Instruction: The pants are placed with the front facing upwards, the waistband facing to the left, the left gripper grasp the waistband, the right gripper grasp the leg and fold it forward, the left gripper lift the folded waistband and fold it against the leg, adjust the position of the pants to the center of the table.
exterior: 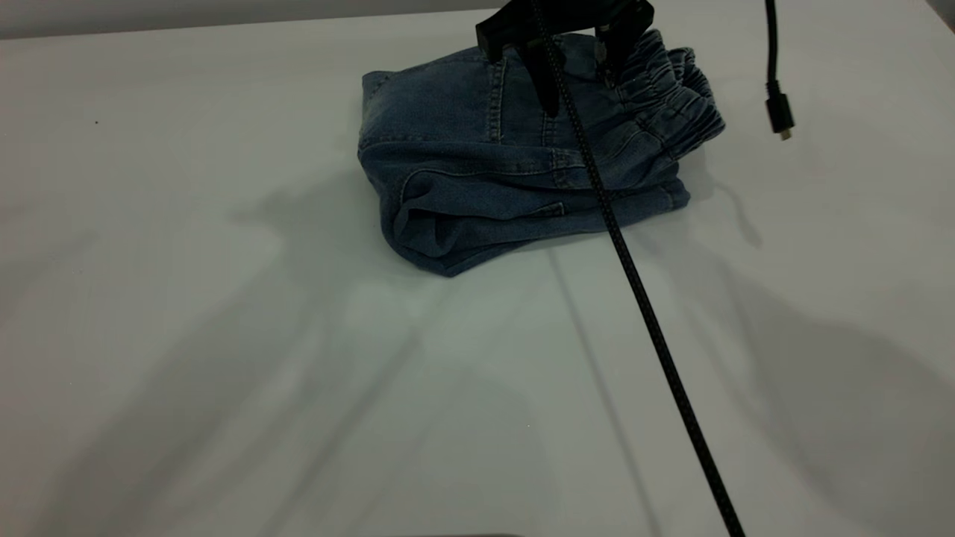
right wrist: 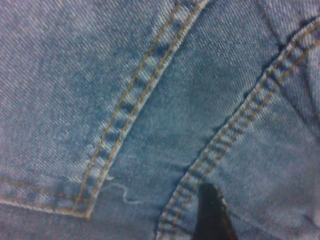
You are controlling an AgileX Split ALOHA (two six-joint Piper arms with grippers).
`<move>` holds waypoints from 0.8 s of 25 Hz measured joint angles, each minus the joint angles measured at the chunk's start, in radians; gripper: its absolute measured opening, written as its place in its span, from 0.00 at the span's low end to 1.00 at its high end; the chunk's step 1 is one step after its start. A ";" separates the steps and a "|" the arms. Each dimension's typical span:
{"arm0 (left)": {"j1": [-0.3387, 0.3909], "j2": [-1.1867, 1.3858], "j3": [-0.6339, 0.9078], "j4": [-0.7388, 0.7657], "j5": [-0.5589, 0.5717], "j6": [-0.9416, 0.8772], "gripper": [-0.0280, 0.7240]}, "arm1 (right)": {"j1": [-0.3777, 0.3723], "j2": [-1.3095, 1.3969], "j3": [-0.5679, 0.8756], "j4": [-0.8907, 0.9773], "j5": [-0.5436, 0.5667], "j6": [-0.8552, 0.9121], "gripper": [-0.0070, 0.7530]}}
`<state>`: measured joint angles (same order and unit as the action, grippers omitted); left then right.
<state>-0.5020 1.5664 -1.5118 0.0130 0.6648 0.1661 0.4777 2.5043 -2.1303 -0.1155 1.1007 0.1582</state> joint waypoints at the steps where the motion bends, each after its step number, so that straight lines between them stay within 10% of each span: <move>1: 0.000 0.000 0.000 0.000 -0.001 0.000 0.78 | 0.000 0.000 0.000 0.007 0.001 0.000 0.52; 20: 0.000 0.000 0.000 0.003 -0.019 0.001 0.78 | 0.000 0.084 -0.001 -0.037 0.053 0.129 0.49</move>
<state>-0.5020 1.5664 -1.5118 0.0158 0.6454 0.1670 0.4781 2.5879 -2.1314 -0.1522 1.1539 0.2872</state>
